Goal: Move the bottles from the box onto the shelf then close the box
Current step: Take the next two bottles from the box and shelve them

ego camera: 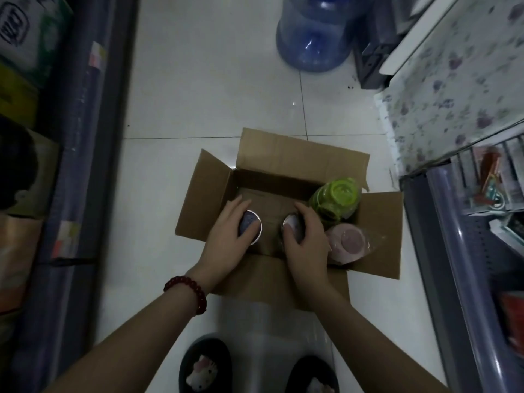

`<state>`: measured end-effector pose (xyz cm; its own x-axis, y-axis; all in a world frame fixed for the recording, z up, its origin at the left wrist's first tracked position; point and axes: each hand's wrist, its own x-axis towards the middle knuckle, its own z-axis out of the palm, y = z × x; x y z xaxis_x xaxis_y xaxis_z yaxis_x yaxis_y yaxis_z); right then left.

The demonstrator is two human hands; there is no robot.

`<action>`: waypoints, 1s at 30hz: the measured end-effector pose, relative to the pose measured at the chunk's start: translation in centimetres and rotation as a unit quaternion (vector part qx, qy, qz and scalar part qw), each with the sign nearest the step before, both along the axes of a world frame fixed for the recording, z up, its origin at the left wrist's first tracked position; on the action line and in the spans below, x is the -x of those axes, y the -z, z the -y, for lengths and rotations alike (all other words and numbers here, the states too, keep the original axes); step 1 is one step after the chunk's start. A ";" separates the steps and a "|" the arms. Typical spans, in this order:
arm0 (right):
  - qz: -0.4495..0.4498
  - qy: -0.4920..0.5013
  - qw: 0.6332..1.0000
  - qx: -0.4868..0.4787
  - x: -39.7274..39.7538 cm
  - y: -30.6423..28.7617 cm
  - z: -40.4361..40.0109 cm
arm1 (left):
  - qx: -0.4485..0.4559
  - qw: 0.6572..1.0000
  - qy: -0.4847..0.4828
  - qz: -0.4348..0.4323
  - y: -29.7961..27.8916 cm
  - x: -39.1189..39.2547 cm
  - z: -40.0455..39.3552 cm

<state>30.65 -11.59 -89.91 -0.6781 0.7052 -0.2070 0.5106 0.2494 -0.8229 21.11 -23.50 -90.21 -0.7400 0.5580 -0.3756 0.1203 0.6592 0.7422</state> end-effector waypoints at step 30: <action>0.100 -0.069 0.982 -0.141 0.7 0.9 -0.6 | -0.002 0.988 -0.125 -0.088 -2.7 2.2 -0.9</action>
